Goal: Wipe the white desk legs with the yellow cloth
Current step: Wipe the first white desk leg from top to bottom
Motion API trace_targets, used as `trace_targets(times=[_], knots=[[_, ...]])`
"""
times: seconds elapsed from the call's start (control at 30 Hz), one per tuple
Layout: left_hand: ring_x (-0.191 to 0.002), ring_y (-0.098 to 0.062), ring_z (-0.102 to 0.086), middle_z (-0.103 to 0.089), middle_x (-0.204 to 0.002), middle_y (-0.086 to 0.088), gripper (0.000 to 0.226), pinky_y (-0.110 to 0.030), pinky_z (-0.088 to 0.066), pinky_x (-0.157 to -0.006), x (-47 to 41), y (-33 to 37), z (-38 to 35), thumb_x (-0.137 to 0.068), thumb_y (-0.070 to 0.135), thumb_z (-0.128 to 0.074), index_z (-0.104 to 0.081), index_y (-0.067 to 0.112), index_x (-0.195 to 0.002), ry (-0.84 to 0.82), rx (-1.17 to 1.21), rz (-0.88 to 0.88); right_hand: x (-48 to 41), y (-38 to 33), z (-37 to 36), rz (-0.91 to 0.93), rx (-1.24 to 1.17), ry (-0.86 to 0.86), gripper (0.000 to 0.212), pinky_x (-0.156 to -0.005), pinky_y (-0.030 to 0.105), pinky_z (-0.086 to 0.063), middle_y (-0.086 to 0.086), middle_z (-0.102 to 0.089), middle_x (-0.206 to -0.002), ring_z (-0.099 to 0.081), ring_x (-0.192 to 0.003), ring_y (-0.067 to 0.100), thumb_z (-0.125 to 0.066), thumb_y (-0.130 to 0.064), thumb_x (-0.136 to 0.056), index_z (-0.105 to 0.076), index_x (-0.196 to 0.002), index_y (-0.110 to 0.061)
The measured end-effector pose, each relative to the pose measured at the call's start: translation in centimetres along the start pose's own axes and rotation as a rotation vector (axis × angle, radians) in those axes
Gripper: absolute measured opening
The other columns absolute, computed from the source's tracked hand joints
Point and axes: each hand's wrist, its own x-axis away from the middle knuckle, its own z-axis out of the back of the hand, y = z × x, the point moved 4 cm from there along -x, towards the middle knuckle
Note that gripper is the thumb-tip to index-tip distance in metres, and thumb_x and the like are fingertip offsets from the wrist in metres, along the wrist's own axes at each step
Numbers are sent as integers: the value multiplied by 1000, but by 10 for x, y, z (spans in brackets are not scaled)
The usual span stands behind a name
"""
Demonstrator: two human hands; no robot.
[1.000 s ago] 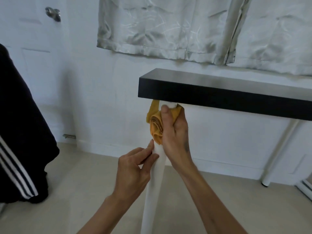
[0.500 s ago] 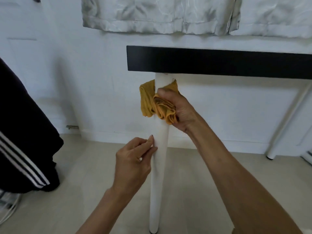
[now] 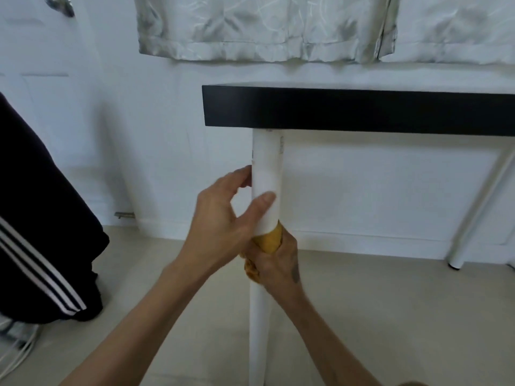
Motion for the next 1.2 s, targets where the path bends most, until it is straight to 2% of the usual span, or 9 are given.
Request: trace_targets(times=[0.1,0.23,0.37,0.47,0.57,0.77,0.97,1.07,1.2], knots=[[-104,-10,-62,-65,-112,11,48,-26,-55,-86,-13,0,-15,-84,45,-72,-54,23,-123,-110,43,85,-8,5,8,-111,-35,-238,14,-46,26,-45,11,-67,-62,-54,-46,20,-78,-18,-78,-68,-77,-7],[-82,-3,-65,-64,-89,12,34,-21,-57,-66,-30,3,-21,-79,36,-75,-57,22,-106,-114,-3,90,-16,0,12,-169,0,-489,15,-72,48,-46,10,-73,-79,-60,-78,35,-74,-21,-73,-75,-87,-16],[-74,-8,-66,-63,-77,10,26,-25,-57,-61,-28,3,-25,-77,35,-74,-58,21,-91,-20,-39,44,-6,2,14,-73,83,-237,24,-51,26,-50,-9,-66,-56,-61,-56,14,-75,-5,-78,-70,-69,-26],[-73,-15,-68,-65,-78,5,33,-37,-61,-64,-27,-6,-29,-76,48,-69,-58,21,-90,51,-47,36,6,20,4,70,106,75,34,-53,14,-53,-7,-68,-76,-64,-59,-1,-79,-2,-77,-63,-102,-19],[-70,-20,-67,-66,-78,0,55,-39,-60,-61,-24,-15,-34,-77,66,-56,-61,14,-96,116,-119,-50,13,48,-3,172,124,256,53,-60,24,-61,4,-69,-91,-70,-72,9,-83,-23,-72,-58,-118,-10],[-42,-20,-45,-43,-57,3,79,-28,-37,-41,-6,-30,-46,-89,75,-26,-54,1,-90,191,-125,-188,41,125,3,-30,102,215,29,-44,31,-54,12,-68,-73,-62,-52,19,-78,-21,-67,-66,-92,-14],[-38,-23,-45,-45,-53,-3,83,-34,-41,-37,0,-35,-49,-93,73,-19,-54,-3,-94,162,-120,-189,43,120,20,-400,82,-253,19,-52,33,-47,17,-64,-71,-54,-55,25,-73,-4,-70,-69,-89,-1],[-42,-29,-51,-49,-54,-6,87,-40,-47,-40,2,-38,-50,-91,75,-19,-54,-4,-99,135,-155,-181,27,86,24,-327,174,-282,32,-62,41,-59,15,-76,-86,-68,-68,25,-78,-5,-63,-71,-94,-3],[-45,-32,-55,-54,-56,-10,92,-42,-49,-43,9,-45,-51,-90,77,-19,-54,-7,-105,108,-170,-177,22,67,15,-101,140,-41,44,-58,28,-60,16,-72,-89,-68,-67,16,-81,1,-74,-61,-112,-8]])
